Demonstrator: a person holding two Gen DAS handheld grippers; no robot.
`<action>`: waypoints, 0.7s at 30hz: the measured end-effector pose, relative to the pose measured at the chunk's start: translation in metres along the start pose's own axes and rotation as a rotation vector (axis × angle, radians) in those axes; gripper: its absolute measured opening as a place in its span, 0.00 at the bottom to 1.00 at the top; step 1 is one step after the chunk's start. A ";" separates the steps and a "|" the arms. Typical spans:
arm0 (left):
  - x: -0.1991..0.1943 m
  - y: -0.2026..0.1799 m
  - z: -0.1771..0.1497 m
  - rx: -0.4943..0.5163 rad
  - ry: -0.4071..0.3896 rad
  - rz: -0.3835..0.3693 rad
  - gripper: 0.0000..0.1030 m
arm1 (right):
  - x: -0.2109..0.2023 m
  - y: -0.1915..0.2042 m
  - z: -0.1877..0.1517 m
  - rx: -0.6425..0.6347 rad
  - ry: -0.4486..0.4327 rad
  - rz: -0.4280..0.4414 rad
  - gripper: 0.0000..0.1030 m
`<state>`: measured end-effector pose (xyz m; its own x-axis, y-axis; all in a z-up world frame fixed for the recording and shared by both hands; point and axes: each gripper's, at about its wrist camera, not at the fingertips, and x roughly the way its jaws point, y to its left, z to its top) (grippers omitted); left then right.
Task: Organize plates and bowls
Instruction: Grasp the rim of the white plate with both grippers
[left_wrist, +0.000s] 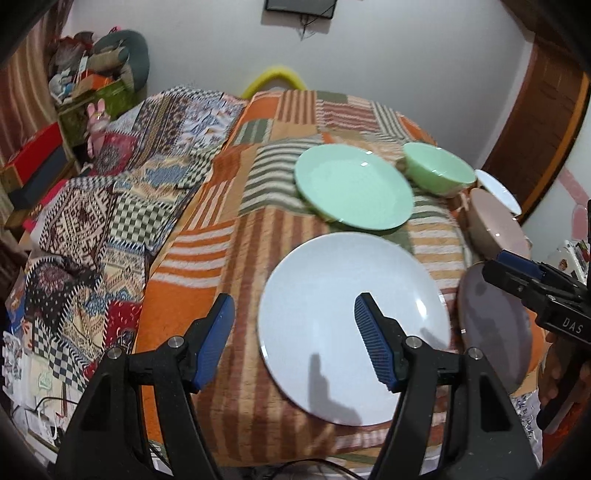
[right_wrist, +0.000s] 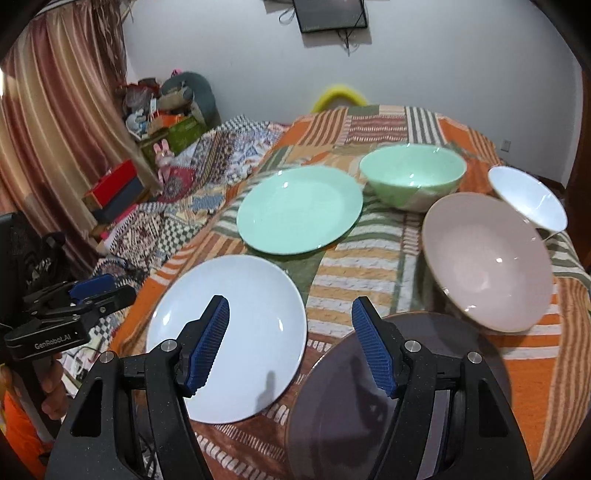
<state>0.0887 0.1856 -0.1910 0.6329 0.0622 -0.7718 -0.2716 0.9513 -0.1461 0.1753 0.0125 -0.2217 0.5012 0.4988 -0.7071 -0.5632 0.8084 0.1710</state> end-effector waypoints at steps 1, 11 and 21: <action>0.003 0.003 -0.001 -0.006 0.008 -0.001 0.65 | 0.003 0.000 -0.001 0.000 0.010 0.001 0.64; 0.038 0.029 -0.020 -0.073 0.096 -0.043 0.65 | 0.040 -0.008 -0.006 0.017 0.129 0.008 0.63; 0.047 0.037 -0.030 -0.104 0.119 -0.116 0.30 | 0.056 -0.008 -0.007 0.005 0.176 0.013 0.33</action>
<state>0.0866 0.2149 -0.2509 0.5761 -0.0882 -0.8126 -0.2788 0.9134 -0.2968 0.2033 0.0314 -0.2673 0.3713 0.4471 -0.8138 -0.5651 0.8043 0.1840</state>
